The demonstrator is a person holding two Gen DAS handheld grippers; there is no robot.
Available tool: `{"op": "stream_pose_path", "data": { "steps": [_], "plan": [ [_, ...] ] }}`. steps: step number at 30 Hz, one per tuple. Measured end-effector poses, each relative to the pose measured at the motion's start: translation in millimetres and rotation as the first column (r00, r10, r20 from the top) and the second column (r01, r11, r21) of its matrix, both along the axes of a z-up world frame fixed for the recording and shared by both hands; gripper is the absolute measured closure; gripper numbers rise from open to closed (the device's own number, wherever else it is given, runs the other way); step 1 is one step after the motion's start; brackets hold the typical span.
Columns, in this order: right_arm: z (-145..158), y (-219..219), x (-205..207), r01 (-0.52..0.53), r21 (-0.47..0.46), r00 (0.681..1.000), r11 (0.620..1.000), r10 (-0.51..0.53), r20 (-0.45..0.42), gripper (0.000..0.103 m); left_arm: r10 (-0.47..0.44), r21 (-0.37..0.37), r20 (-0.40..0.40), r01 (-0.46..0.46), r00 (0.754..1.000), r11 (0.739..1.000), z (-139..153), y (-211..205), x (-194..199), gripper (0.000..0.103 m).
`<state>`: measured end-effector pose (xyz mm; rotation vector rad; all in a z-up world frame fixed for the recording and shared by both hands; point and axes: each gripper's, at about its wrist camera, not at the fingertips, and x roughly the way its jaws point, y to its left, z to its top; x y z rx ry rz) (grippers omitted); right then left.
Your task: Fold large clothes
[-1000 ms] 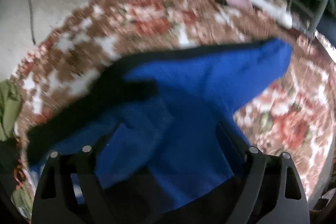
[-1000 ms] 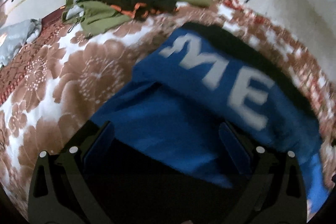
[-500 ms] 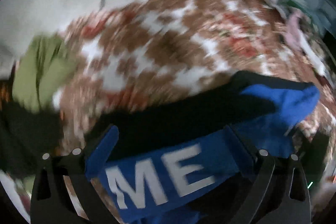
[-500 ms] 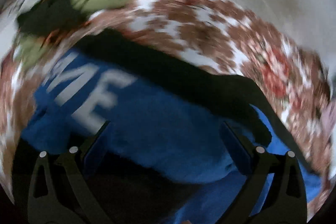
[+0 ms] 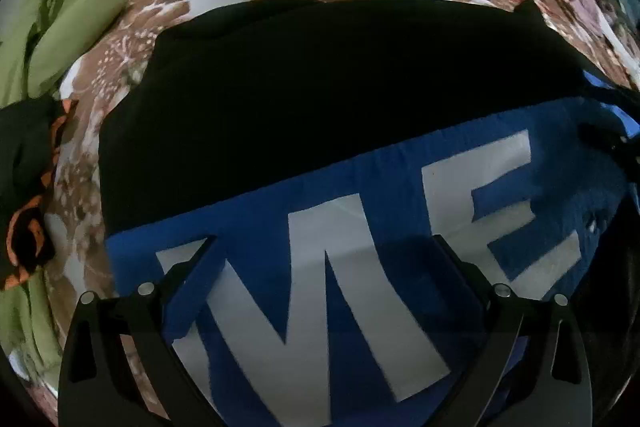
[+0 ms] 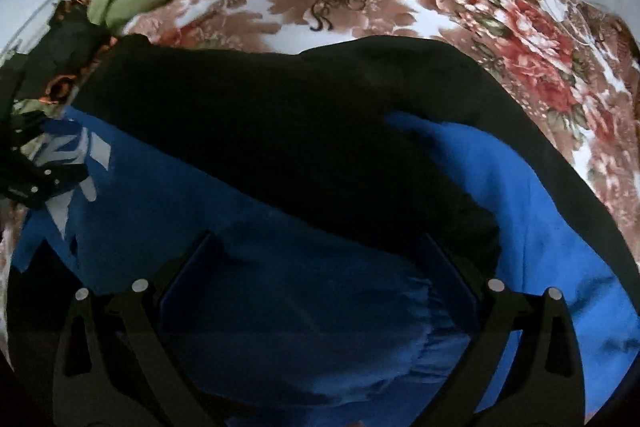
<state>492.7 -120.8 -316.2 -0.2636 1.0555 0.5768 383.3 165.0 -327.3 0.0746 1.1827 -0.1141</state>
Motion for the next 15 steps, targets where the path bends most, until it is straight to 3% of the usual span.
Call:
{"op": "stream_pose_path", "data": {
  "steps": [4,8,11,15],
  "plan": [
    [5,-12,-2,-0.058,0.055,0.998,0.997,0.058,-0.005,0.005,0.005,0.057,-0.011,-0.004,1.0,0.998,7,6,-5,0.005],
    [25,-33,-7,-0.088,0.095,0.996,0.992,0.087,0.011,0.005,0.068,0.045,0.01,-0.068,0.998,0.997,32,10,-15,0.005],
    [43,-61,-10,-0.028,0.12,1.0,0.992,0.026,0.016,0.005,0.11,0.001,0.044,-0.11,0.993,0.994,59,-2,-28,0.005],
    [58,-135,-10,0.147,0.137,0.989,0.98,-0.145,-0.023,0.005,0.11,-0.055,0.082,-0.106,0.991,0.993,85,-45,-42,0.005]
  ]
}}
